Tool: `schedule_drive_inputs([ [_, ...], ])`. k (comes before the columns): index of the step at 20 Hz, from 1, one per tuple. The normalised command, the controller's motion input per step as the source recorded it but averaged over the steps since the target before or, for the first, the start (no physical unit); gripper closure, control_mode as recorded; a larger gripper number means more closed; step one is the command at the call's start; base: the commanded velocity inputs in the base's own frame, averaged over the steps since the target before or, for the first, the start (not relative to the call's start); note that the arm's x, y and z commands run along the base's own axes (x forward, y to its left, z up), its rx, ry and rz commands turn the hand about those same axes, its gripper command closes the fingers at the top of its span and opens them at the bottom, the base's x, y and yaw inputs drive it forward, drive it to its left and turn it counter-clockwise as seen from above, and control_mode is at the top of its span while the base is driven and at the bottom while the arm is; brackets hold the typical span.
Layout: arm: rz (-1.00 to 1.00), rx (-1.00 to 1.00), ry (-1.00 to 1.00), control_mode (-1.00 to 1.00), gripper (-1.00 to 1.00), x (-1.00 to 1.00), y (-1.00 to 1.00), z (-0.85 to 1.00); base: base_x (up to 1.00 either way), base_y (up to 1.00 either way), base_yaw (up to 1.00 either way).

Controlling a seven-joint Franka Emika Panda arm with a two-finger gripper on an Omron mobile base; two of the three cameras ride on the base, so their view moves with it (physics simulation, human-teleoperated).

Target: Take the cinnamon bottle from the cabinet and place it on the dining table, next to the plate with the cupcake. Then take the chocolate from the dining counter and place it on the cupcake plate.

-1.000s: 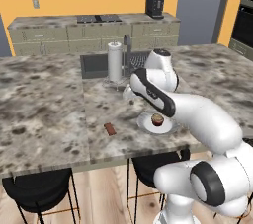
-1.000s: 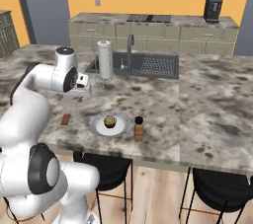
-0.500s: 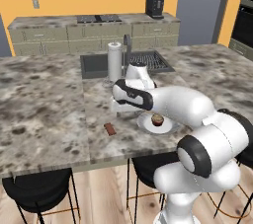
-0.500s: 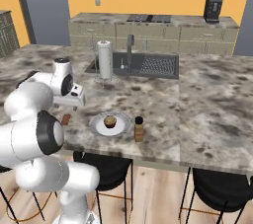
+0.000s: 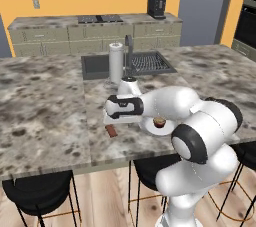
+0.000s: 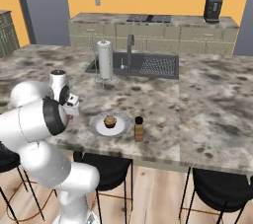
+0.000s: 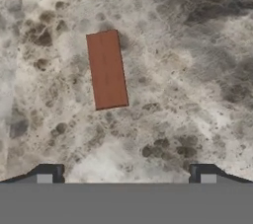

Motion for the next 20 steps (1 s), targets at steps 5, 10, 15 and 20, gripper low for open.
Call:
schedule_drive_inputs([
  [5,-0.11,-0.06,-0.02,-1.0,-1.0,0.17,0.17,-0.22,0.0,0.0,0.0],
  [10,-0.03,-0.01,-0.04,-1.0,-1.0,0.0,0.03,-0.13,0.0,0.0,0.0],
  [15,0.0,0.0,0.0,-1.0,-1.0,0.05,0.0,-0.4,0.0,0.0,0.0],
  [20,0.0,0.0,0.0,-1.0,-1.0,0.05,0.0,-0.3,0.0,0.0,0.0],
])
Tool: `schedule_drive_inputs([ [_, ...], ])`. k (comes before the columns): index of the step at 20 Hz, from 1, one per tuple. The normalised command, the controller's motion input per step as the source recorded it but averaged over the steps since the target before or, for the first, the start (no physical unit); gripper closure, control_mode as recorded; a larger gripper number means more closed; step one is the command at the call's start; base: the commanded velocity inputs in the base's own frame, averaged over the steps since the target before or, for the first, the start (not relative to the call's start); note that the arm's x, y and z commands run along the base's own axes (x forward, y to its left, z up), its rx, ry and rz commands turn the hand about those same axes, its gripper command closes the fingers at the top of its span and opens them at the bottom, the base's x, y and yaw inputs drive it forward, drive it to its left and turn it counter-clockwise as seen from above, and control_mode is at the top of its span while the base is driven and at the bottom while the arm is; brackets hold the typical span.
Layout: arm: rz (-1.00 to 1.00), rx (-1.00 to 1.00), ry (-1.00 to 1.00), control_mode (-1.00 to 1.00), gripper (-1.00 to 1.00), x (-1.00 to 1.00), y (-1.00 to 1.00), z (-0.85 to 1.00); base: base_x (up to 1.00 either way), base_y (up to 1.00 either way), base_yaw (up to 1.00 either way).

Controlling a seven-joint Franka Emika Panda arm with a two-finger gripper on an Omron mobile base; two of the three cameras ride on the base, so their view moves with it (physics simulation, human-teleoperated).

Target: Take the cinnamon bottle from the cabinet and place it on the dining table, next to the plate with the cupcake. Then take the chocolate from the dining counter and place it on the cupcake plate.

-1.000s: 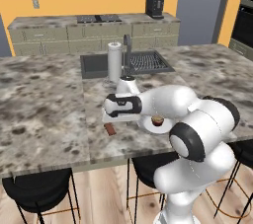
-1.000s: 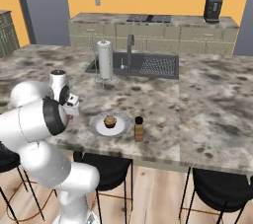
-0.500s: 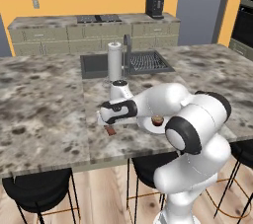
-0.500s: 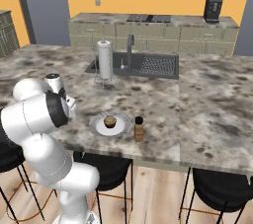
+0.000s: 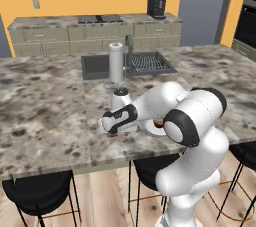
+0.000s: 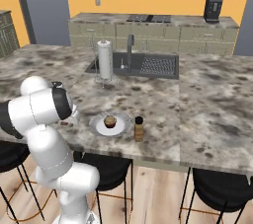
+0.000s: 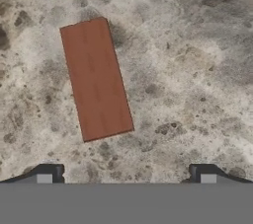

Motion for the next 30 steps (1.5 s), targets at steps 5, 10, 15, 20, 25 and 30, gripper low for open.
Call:
schedule_drive_inputs([
  [5,0.0,0.0,0.0,-1.0,-1.0,0.22,0.0,-0.05,0.0,0.0,0.0],
  [10,0.0,0.0,0.0,-1.0,-1.0,0.24,0.06,-0.26,0.0,0.0,0.0],
  [15,0.0,-0.03,0.0,-1.0,-1.0,0.09,0.33,-0.31,0.0,0.0,0.0],
  [20,0.0,-0.06,0.0,-1.0,-1.0,0.13,0.4,-0.2,0.0,0.0,0.0],
  [25,0.0,-0.06,0.0,-1.0,-1.0,0.29,0.42,-0.04,0.0,0.0,0.0],
  [30,0.0,0.0,0.0,-1.0,-1.0,0.11,-0.11,-0.35,0.0,0.0,0.0],
])
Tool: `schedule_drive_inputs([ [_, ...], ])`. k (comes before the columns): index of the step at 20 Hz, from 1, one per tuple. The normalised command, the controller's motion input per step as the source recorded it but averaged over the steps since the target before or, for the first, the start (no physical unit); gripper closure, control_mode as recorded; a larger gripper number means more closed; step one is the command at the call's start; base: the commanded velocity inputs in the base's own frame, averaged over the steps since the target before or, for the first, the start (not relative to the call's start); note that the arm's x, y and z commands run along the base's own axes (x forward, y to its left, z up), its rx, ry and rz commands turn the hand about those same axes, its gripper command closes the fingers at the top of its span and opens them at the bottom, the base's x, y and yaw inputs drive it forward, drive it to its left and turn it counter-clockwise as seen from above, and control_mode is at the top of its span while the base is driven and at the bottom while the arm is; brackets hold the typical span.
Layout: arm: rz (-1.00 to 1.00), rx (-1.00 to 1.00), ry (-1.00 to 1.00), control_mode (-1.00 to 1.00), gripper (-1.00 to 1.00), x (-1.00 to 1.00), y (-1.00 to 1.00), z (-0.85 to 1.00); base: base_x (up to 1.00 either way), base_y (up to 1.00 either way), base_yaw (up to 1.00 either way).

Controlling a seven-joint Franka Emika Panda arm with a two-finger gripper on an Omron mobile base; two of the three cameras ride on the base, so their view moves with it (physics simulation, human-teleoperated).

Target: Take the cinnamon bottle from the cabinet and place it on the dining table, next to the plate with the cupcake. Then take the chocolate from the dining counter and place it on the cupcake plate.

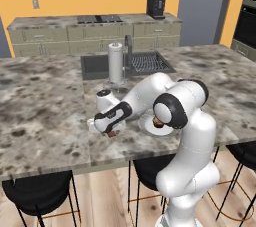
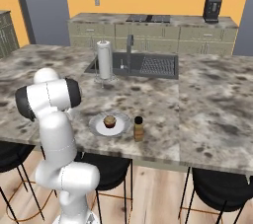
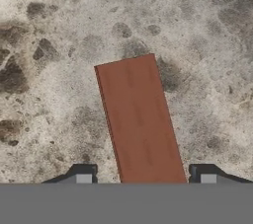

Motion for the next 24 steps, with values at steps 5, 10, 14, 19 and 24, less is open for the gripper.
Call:
schedule_drive_inputs([
  [5,0.0,0.04,0.0,-1.0,1.0,0.0,-0.57,-0.49,0.0,0.0,0.0],
  [10,0.0,0.03,0.0,-1.0,1.0,0.0,-0.4,-0.27,0.0,0.0,0.0],
  [14,0.0,0.01,0.0,-1.0,1.0,0.0,-0.03,-0.02,0.0,0.0,0.0],
  [19,0.02,-0.01,-0.11,-1.0,1.0,-0.3,-0.06,0.66,0.0,0.0,0.0],
  [24,0.0,-0.01,-0.11,-1.0,1.0,-0.67,-0.44,0.78,0.0,0.0,0.0],
])
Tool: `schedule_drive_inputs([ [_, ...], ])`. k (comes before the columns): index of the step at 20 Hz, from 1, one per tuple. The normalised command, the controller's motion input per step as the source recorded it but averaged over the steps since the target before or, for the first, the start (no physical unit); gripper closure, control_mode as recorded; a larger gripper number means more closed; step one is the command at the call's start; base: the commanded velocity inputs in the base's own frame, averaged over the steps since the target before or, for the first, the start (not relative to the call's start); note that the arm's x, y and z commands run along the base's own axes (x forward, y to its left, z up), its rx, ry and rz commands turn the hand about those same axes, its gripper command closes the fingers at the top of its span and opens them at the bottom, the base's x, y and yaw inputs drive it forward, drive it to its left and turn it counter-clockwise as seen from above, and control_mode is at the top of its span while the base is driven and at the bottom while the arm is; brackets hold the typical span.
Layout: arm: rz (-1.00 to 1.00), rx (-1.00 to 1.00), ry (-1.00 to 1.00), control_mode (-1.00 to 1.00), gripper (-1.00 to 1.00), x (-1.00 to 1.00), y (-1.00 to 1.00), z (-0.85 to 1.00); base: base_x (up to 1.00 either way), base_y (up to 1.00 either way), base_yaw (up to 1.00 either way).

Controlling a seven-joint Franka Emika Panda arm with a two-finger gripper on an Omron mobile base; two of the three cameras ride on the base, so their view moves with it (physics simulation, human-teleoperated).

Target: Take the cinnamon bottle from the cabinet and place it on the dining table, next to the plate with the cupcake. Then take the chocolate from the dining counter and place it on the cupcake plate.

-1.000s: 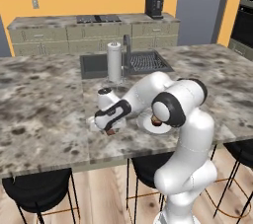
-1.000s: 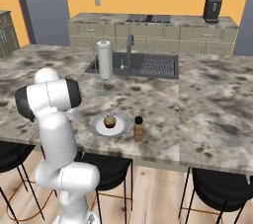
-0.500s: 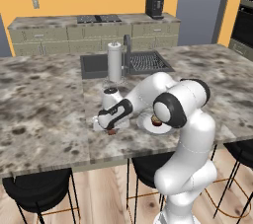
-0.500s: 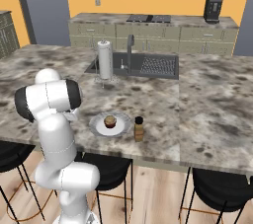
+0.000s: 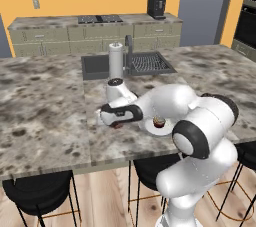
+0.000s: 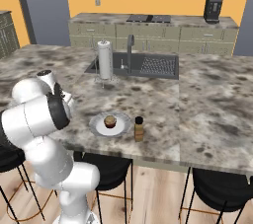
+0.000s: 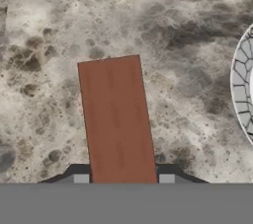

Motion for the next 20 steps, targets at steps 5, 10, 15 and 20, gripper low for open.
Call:
schedule_drive_inputs([
  [5,0.0,0.0,0.0,-1.0,1.0,-0.56,-0.97,0.36,0.0,0.0,0.0],
  [10,0.0,0.0,0.0,-1.0,1.0,-0.27,-0.98,0.27,0.0,0.0,0.0],
  [15,0.06,0.0,0.01,-1.0,1.0,0.09,-0.64,0.0,0.0,0.0,0.0],
  [20,0.08,-0.01,0.02,-1.0,1.0,0.23,-0.56,-0.02,0.0,0.0,0.0],
])
